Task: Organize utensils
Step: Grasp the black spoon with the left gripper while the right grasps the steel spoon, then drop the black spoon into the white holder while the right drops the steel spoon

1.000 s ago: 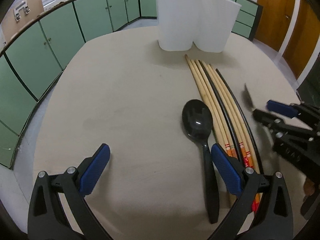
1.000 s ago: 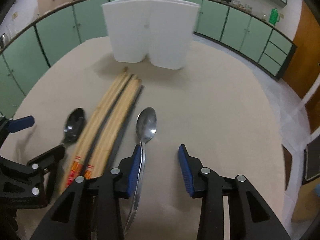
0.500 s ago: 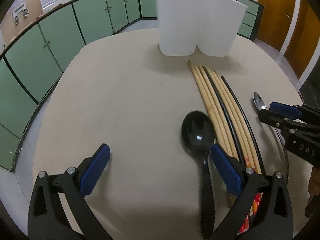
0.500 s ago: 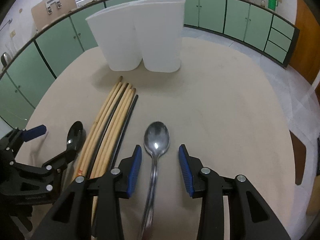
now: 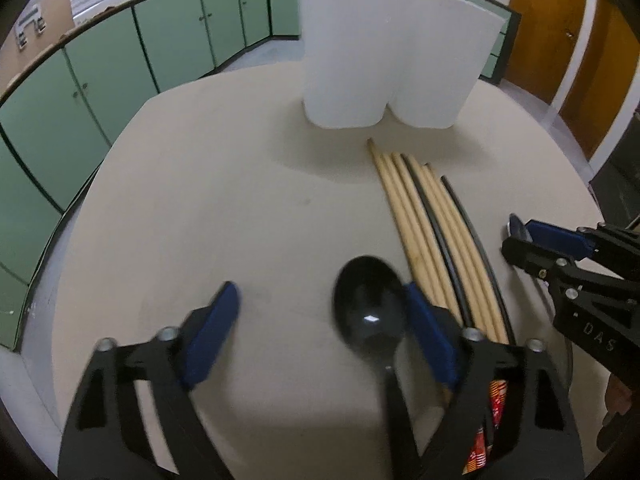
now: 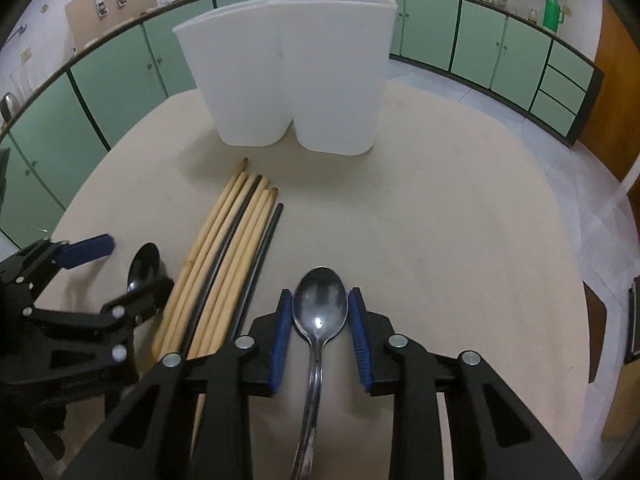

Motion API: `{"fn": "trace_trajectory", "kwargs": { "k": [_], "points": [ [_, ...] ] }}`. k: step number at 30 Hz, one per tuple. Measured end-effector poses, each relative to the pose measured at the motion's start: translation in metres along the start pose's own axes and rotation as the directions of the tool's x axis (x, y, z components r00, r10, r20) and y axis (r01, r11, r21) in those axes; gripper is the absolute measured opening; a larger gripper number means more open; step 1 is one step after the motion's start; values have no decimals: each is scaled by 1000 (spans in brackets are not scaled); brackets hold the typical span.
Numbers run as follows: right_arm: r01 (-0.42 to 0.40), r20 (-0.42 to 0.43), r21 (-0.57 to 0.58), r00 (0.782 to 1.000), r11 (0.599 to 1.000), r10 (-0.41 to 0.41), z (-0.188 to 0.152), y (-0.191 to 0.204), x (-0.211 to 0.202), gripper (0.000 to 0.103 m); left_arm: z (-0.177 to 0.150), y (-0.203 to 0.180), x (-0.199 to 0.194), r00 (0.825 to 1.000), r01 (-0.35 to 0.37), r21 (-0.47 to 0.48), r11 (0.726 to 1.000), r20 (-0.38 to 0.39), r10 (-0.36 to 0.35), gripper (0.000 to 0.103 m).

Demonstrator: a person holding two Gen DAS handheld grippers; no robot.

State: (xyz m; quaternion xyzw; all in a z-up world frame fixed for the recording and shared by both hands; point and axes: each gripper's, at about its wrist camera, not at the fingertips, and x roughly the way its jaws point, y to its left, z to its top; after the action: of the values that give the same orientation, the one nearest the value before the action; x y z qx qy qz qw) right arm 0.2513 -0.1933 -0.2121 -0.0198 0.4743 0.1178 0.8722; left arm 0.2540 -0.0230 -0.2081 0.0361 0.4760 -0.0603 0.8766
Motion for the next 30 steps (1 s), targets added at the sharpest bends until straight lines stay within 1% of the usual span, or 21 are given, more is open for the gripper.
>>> {"fn": "trace_trajectory", "kwargs": {
  "k": [3,4,5,6,7,9,11,14,15,17,19,20,22,23,26,29,30],
  "points": [
    [-11,14,24,1000,1000,11,-1,-6,-5,28,3,-2,0,1000,16,-1,1000,9,-16,60],
    [-16,24,30,1000,999,16,0,-7,-7,28,4,-2,-1,1000,17,-1,1000,14,-17,53],
    [-21,32,33,999,999,20,1,-9,-8,28,4,-2,-1,1000,22,-1,1000,20,-22,49],
    [-23,39,35,999,999,22,-1,-9,-11,28,6,0,-2,999,38,-4,999,29,-37,38],
    [-23,49,38,999,999,21,-1,-10,-14,28,8,2,0,998,56,-9,998,34,-56,35],
    [-19,66,47,998,999,16,-2,-12,-19,28,7,4,-2,995,92,-27,995,48,-91,35],
    [-23,83,55,996,998,18,-6,-11,-24,28,5,4,-3,993,102,-31,994,62,-100,35],
    [-26,122,63,992,998,18,-7,-10,-35,28,0,5,-14,987,116,-34,993,118,-111,35],
    [-22,140,64,990,998,13,-8,-9,-40,28,4,1,-18,983,120,-32,992,147,-114,35],
    [-16,170,59,985,998,6,-8,-9,-48,28,6,-1,-27,975,110,-19,994,196,-104,35],
    [-12,202,54,979,998,1,-8,-9,-59,28,5,2,-41,962,92,3,996,257,-89,35],
    [-19,219,54,976,998,6,-7,-10,-66,28,6,0,-49,953,79,15,997,292,-80,35],
    [-35,250,64,968,997,17,-2,-15,-75,28,8,-1,-60,940,71,20,997,332,-73,35],
    [-39,269,68,963,997,20,0,-17,-81,28,11,-2,-66,931,66,18,998,360,-68,35],
    [-63,319,79,947,995,35,8,-20,-92,28,14,-1,-80,909,60,13,998,412,-60,35],
    [-79,372,76,927,994,45,20,-21,-106,28,23,-3,-93,881,48,17,999,471,-50,35],
    [-81,387,74,921,994,46,24,-20,-110,28,27,-5,-99,867,42,19,999,496,-45,35]
  ]
}}
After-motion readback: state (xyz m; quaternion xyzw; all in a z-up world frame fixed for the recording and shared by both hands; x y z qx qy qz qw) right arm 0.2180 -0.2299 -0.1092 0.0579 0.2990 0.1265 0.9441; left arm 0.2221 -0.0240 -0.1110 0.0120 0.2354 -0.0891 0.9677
